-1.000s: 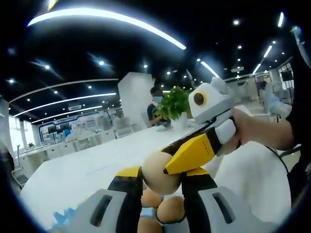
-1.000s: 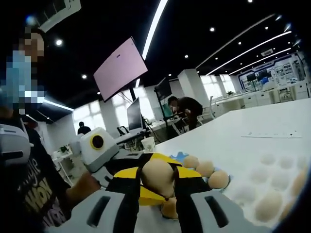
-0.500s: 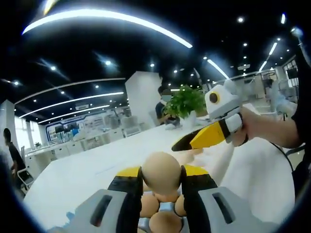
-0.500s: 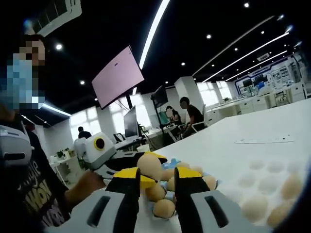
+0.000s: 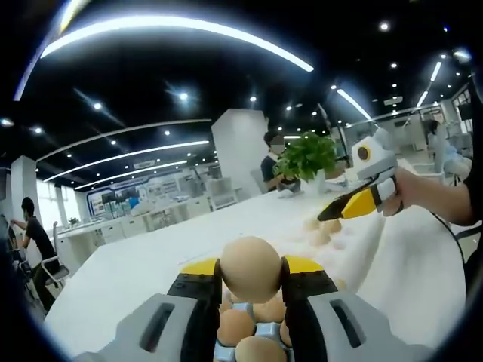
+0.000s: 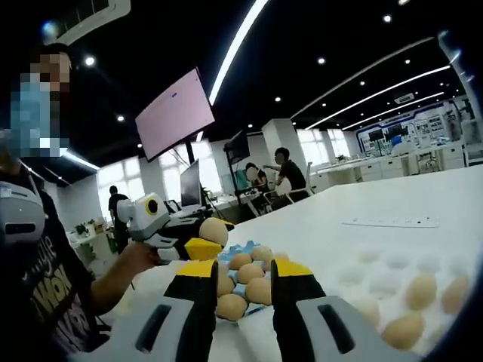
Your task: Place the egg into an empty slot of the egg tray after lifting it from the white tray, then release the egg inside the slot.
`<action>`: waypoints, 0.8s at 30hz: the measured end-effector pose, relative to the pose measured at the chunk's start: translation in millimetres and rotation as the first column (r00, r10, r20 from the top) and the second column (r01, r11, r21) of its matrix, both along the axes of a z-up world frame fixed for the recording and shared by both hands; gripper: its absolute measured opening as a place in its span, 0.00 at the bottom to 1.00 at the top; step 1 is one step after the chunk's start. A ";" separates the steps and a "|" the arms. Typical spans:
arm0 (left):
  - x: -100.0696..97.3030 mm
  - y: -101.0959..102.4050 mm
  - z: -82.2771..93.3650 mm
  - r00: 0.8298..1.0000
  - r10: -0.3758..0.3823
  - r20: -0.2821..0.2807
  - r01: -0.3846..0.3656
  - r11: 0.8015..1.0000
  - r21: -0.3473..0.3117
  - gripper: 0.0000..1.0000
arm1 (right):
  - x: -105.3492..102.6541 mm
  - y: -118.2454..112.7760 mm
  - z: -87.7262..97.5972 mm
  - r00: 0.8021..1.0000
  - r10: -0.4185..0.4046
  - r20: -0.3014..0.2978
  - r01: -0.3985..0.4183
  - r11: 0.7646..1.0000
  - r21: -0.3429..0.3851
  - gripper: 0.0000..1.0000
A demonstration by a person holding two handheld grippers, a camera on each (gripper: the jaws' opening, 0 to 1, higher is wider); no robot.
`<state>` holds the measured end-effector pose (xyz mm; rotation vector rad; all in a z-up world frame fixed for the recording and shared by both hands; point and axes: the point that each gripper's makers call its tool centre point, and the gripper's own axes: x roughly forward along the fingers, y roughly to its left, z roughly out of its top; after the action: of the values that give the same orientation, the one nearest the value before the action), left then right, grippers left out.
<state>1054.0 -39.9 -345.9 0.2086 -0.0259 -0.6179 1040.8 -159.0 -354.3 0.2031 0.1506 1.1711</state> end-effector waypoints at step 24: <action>6.6 35.9 -18.4 0.994 0.093 -0.054 -0.093 0.996 -0.009 0.31 | 1.3 -3.8 -10.1 1.000 -0.009 0.002 0.009 1.000 -0.025 0.29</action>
<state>1060.6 -4.0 -364.3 0.1806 0.0320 -0.5301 1042.1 -162.9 -364.4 0.1809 0.1627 1.1600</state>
